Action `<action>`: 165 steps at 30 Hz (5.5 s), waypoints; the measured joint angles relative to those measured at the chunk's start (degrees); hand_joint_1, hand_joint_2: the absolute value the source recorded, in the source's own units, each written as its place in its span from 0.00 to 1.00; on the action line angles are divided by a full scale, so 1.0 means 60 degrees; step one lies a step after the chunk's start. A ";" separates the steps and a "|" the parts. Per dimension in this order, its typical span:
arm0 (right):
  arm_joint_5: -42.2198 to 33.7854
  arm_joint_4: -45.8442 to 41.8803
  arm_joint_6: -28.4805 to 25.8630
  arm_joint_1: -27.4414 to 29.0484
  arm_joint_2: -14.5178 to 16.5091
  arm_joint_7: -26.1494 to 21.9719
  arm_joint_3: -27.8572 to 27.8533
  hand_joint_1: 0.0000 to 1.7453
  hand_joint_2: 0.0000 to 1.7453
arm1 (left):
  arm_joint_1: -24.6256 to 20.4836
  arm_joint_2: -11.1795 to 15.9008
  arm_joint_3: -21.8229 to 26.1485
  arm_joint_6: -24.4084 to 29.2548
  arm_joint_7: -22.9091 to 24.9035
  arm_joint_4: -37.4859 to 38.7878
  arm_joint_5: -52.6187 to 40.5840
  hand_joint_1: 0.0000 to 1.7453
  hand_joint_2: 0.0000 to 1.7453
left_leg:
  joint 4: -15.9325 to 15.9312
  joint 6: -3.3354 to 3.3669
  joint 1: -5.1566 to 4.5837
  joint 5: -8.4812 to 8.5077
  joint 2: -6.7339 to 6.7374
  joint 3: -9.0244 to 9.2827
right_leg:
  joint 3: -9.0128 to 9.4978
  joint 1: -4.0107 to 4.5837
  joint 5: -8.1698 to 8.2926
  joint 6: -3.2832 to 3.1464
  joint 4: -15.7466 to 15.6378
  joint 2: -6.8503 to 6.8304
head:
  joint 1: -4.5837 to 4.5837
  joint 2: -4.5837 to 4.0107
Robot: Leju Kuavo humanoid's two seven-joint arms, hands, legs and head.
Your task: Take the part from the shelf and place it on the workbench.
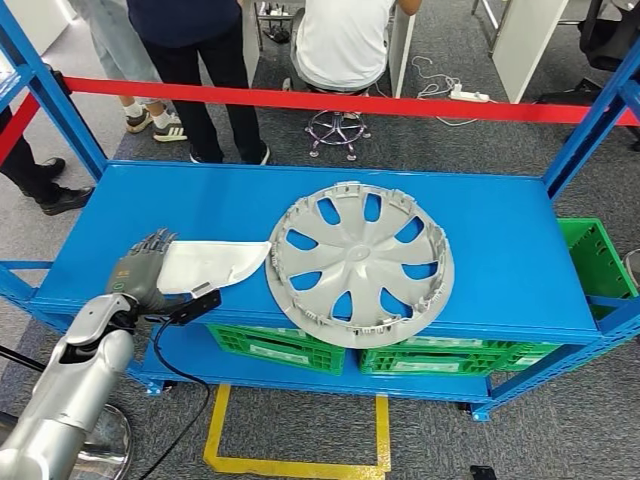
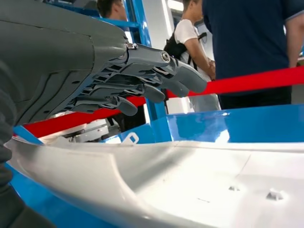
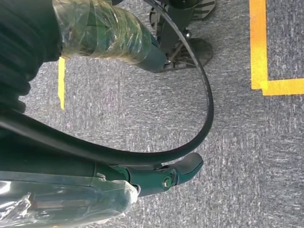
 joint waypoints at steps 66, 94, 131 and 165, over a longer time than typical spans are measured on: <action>-0.0639 -0.0084 0.0941 0.0499 0.0000 -0.0708 -0.1018 0.00 1.00 | 0.3917 -0.0961 -0.1168 0.3251 -0.3025 -0.5588 0.1466 1.00 1.00 | 0.0042 0.0095 -0.0089 -0.0059 0.0013 -0.0010 | 0.0009 -0.0087 0.0016 0.0098 -0.0045 0.0013 | -0.0004 0.0000; -0.0643 -0.0077 0.1717 0.0618 -0.0114 -0.0943 -0.1787 0.00 1.00 | 0.5078 -0.1082 -0.1625 0.3935 -0.3459 -0.6327 0.1740 1.00 1.00 | 0.1076 -0.0396 0.0276 -0.0748 0.0017 0.0097 | -0.0913 -0.0122 0.0702 -0.0118 0.0197 -0.0002 | -0.0067 0.0000; -0.0643 -0.0073 0.1816 0.0594 -0.0066 -0.1093 -0.2123 0.00 1.00 | 0.5092 -0.1116 -0.1639 0.4004 -0.3460 -0.6461 0.1917 1.00 1.00 | -0.0172 -0.0146 0.0182 -0.0457 0.0035 0.0662 | -0.0935 -0.0008 0.0878 0.0107 0.0139 -0.0026 | -0.0024 0.0000; -0.0642 -0.0085 0.1797 0.0555 0.0010 -0.1088 -0.2137 0.00 1.00 | 0.4711 -0.1349 -0.1583 0.3698 -0.3460 -0.6218 0.2515 1.00 1.00 | -0.0278 0.0057 0.0247 0.0014 0.0105 0.0184 | -0.1104 -0.0023 0.0049 0.0252 0.0592 0.0049 | 0.0072 0.0000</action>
